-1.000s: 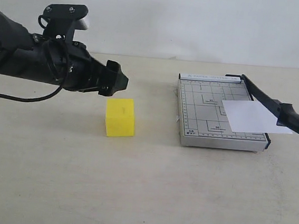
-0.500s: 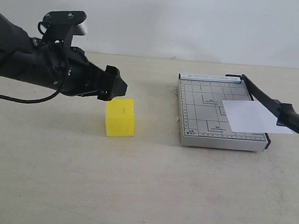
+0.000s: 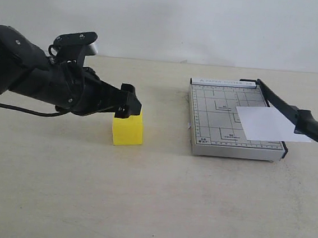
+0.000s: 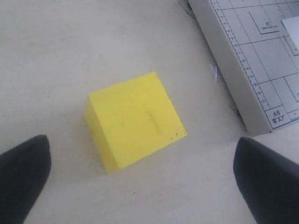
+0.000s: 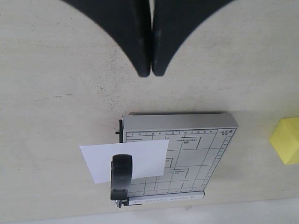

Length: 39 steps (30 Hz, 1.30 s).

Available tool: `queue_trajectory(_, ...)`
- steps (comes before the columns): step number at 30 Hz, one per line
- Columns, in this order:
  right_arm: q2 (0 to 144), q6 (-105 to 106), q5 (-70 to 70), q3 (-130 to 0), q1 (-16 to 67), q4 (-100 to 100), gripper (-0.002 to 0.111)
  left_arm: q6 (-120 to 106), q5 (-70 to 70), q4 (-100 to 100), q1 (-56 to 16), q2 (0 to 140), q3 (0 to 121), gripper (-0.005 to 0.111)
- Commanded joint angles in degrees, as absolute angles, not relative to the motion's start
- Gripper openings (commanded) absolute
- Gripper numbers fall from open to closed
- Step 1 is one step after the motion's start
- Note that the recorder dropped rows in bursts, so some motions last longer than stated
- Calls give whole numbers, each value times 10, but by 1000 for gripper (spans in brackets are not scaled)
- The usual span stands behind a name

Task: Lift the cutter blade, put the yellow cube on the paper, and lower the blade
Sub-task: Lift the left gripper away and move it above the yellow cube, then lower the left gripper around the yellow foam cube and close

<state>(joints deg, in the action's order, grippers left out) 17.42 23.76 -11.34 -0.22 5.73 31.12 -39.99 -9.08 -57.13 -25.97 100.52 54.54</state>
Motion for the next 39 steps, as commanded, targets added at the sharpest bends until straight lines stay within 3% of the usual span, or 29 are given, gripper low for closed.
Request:
queue_trajectory(1,171,239,-113,0,58,312,0,-336,-112,-595,-258,1024,581,110)
queue_trajectory(28,171,239,-113,0,58,312,0,-163,-137,-365,-256,1052,637,106)
queue_trajectory(39,171,239,-113,0,58,312,0,-447,-183,-337,-258,1066,662,106)
